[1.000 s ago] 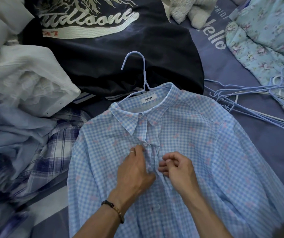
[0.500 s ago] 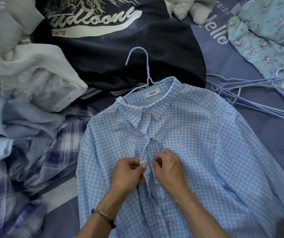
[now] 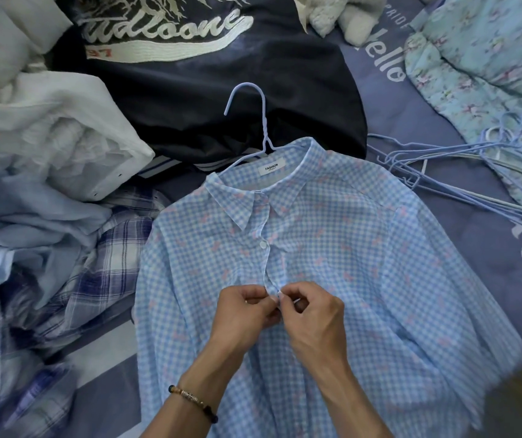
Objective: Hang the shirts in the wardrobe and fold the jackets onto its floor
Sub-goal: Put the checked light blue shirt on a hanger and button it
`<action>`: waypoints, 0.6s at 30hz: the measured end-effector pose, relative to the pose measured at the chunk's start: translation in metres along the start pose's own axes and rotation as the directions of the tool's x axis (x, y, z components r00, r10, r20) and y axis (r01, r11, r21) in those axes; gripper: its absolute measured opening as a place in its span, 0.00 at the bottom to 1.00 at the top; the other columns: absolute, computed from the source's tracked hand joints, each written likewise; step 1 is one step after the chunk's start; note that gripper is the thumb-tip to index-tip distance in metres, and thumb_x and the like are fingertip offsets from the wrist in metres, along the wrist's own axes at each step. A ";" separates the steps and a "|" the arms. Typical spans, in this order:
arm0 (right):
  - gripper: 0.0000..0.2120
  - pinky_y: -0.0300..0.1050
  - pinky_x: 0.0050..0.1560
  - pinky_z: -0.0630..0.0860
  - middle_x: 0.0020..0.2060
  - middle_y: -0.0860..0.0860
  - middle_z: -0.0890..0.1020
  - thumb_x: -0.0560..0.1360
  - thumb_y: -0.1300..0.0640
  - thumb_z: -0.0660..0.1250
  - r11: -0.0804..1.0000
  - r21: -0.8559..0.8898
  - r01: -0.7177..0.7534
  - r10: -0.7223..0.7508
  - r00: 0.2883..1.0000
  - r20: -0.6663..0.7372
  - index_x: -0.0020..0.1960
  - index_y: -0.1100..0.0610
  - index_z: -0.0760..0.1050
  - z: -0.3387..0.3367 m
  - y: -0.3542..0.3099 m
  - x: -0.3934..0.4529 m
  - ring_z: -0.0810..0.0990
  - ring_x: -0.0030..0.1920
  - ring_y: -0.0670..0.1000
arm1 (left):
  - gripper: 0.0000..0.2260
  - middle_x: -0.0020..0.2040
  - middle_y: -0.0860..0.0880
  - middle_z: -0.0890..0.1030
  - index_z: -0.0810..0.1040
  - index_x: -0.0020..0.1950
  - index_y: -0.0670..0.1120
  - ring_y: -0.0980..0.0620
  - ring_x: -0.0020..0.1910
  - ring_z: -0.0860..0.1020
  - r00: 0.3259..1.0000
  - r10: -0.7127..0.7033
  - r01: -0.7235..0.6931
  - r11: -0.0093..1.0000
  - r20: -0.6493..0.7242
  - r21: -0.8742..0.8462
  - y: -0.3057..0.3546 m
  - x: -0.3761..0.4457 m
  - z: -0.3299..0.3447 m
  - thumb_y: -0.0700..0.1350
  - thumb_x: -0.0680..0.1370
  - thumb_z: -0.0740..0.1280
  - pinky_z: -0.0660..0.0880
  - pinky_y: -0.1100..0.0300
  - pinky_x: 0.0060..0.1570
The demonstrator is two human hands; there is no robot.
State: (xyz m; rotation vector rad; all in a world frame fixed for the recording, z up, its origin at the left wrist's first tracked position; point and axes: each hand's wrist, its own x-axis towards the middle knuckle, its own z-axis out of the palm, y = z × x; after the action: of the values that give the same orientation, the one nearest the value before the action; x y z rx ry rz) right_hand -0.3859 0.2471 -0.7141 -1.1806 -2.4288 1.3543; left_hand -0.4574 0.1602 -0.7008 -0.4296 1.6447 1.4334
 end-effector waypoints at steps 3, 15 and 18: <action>0.05 0.35 0.35 0.76 0.32 0.44 0.82 0.70 0.64 0.75 0.998 0.039 -0.056 0.054 0.997 0.052 0.38 0.56 0.82 -0.004 -0.001 0.000 0.80 0.34 0.43 | 0.07 0.35 0.42 0.84 0.81 0.38 0.33 0.46 0.40 0.85 1.000 -0.001 0.001 1.000 -0.004 0.019 0.000 0.000 -0.003 0.31 0.77 0.68 0.82 0.59 0.44; 0.11 0.38 0.36 0.78 0.34 0.50 0.85 0.74 0.66 0.71 0.914 0.264 -0.309 0.269 0.947 0.179 0.38 0.52 0.82 -0.011 -0.003 0.007 0.83 0.34 0.47 | 0.05 0.34 0.40 0.83 0.80 0.38 0.36 0.45 0.36 0.84 0.999 -0.053 0.053 0.998 -0.012 -0.045 -0.001 0.004 -0.003 0.30 0.74 0.71 0.82 0.59 0.39; 0.11 0.40 0.41 0.81 0.35 0.49 0.85 0.75 0.65 0.70 0.926 0.221 -0.306 0.269 0.946 0.181 0.39 0.51 0.81 -0.011 -0.002 0.006 0.84 0.37 0.47 | 0.06 0.33 0.41 0.83 0.81 0.37 0.37 0.47 0.34 0.83 0.998 -0.060 0.060 0.998 -0.003 -0.024 -0.001 0.001 -0.001 0.32 0.75 0.71 0.82 0.59 0.38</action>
State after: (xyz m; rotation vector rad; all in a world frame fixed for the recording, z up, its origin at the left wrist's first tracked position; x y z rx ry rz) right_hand -0.3862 0.2578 -0.7080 -1.4588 -2.1511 1.8276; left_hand -0.4579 0.1594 -0.7023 -0.4910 1.6060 1.4094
